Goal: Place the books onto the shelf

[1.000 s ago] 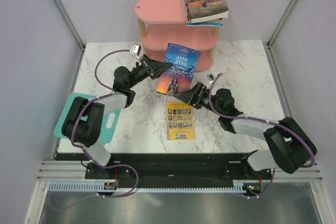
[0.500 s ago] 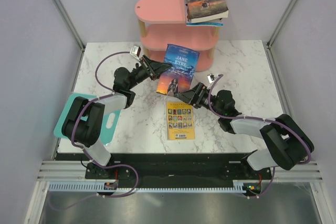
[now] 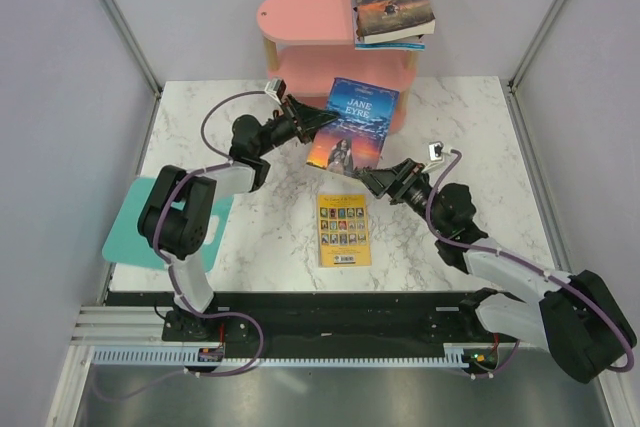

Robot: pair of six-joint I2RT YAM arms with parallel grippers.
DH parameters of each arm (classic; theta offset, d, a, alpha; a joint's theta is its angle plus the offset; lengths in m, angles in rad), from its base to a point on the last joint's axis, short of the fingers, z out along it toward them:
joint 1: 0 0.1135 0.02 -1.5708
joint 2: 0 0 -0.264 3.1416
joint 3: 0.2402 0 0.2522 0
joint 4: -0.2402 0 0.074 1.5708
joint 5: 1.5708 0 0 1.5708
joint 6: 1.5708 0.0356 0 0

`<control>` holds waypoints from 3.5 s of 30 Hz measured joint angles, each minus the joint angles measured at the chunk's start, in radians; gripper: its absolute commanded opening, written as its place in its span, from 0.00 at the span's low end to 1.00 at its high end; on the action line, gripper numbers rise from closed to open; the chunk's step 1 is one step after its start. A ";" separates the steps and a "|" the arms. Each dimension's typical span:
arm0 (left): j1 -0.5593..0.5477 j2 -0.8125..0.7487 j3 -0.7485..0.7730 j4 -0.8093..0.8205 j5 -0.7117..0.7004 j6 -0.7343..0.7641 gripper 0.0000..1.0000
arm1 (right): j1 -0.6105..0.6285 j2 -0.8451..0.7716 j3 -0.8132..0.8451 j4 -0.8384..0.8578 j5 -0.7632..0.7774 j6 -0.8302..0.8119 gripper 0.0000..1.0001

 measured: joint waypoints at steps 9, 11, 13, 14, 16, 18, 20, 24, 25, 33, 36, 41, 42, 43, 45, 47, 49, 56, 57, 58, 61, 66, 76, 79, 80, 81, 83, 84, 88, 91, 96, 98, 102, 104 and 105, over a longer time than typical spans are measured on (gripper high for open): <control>-0.086 0.084 0.136 0.004 0.034 -0.060 0.02 | 0.000 -0.031 -0.021 -0.086 0.040 -0.045 0.98; -0.092 0.088 0.143 0.002 0.044 -0.061 0.02 | 0.000 -0.039 -0.021 -0.121 0.052 -0.055 0.98; -0.092 0.090 0.149 0.001 0.057 -0.061 0.02 | 0.000 -0.060 -0.020 -0.157 0.064 -0.065 0.98; -0.092 0.090 0.154 0.001 0.060 -0.062 0.02 | 0.001 -0.076 -0.020 -0.179 0.077 -0.071 0.98; -0.090 0.091 0.163 0.001 0.060 -0.068 0.02 | 0.001 -0.109 -0.020 -0.213 0.105 -0.081 0.99; -0.090 0.091 0.175 0.002 0.060 -0.078 0.02 | 0.001 -0.135 -0.021 -0.233 0.130 -0.085 0.98; -0.090 0.091 0.188 0.002 0.061 -0.091 0.02 | 0.001 -0.159 -0.027 -0.235 0.158 -0.090 0.98; -0.090 0.091 0.203 0.003 0.067 -0.108 0.02 | 0.001 -0.178 -0.071 -0.176 0.193 -0.089 0.98; -0.090 0.091 0.203 0.006 0.068 -0.111 0.02 | 0.001 -0.177 -0.088 -0.145 0.200 -0.087 0.98; -0.089 0.107 0.144 0.029 0.062 -0.134 0.02 | 0.001 -0.079 -0.181 0.081 0.208 -0.062 0.98; -0.090 0.146 0.140 0.031 0.062 -0.160 0.02 | 0.000 -0.034 -0.200 0.161 0.208 -0.046 0.98; -0.101 0.196 0.140 0.023 0.062 -0.185 0.02 | 0.000 0.023 -0.206 0.252 0.199 -0.031 0.98; -0.106 0.200 0.140 0.021 0.062 -0.188 0.02 | 0.000 0.036 -0.206 0.266 0.196 -0.028 0.98; -0.108 0.201 0.140 0.022 0.062 -0.191 0.02 | 0.000 0.047 -0.207 0.275 0.192 -0.025 0.98; -0.113 0.203 0.146 0.023 0.064 -0.197 0.02 | 0.000 0.079 -0.210 0.311 0.185 -0.012 0.98; -0.115 0.203 0.154 0.023 0.067 -0.200 0.02 | -0.001 0.099 -0.212 0.341 0.181 -0.002 0.98; -0.115 0.203 0.165 0.023 0.068 -0.205 0.02 | -0.003 0.117 -0.212 0.377 0.180 0.008 0.98; -0.115 0.203 0.176 0.029 0.078 -0.215 0.02 | -0.008 0.161 -0.214 0.451 0.156 0.022 0.85; -0.115 0.204 0.176 0.031 0.084 -0.215 0.02 | -0.008 0.166 -0.215 0.456 0.150 0.026 0.82; -0.115 0.206 0.175 0.031 0.087 -0.215 0.02 | -0.008 0.171 -0.215 0.462 0.140 0.034 0.75; -0.113 0.213 0.159 0.033 0.092 -0.214 0.02 | -0.008 0.179 -0.216 0.469 0.114 0.058 0.40; -0.106 0.240 0.130 0.046 0.097 -0.209 0.11 | -0.004 0.168 -0.212 0.495 0.049 0.116 0.00; -0.094 0.236 0.108 0.076 0.170 -0.179 0.56 | -0.010 0.066 -0.157 0.304 -0.017 0.031 0.00; -0.096 0.217 0.084 0.075 0.224 -0.150 0.61 | -0.014 0.031 -0.150 0.231 -0.045 -0.004 0.00; -0.094 0.205 0.074 0.073 0.242 -0.127 0.61 | -0.016 0.019 -0.145 0.203 -0.057 -0.018 0.00; -0.092 0.194 0.066 0.072 0.255 -0.109 0.62 | -0.018 0.013 -0.139 0.185 -0.069 -0.028 0.00; -0.087 0.169 0.053 0.068 0.283 -0.066 0.62 | -0.021 0.005 -0.117 0.146 -0.095 -0.050 0.01; -0.084 0.154 0.046 0.056 0.297 -0.041 0.59 | -0.024 0.005 -0.104 0.130 -0.110 -0.061 0.01; -0.072 0.103 0.030 0.015 0.341 0.039 0.10 | -0.040 0.008 -0.065 0.100 -0.168 -0.086 0.03; -0.070 0.093 0.030 0.023 0.342 0.051 0.02 | -0.055 0.024 -0.048 0.098 -0.198 -0.080 0.09; -0.060 0.092 0.018 0.034 0.317 0.050 0.02 | -0.087 0.067 -0.002 0.069 -0.261 -0.072 0.62; -0.061 0.092 0.016 0.036 0.311 0.051 0.02 | -0.095 0.068 0.018 0.017 -0.256 -0.074 0.83; -0.109 0.092 0.018 0.027 0.335 0.058 0.02 | -0.105 0.042 0.036 -0.076 -0.184 -0.080 0.98; -0.135 0.092 0.023 0.012 0.354 0.062 0.02 | -0.109 -0.010 0.032 -0.126 -0.128 -0.084 0.98; -0.145 0.092 0.030 0.000 0.363 0.065 0.02 | -0.111 -0.035 0.028 -0.147 -0.103 -0.089 0.98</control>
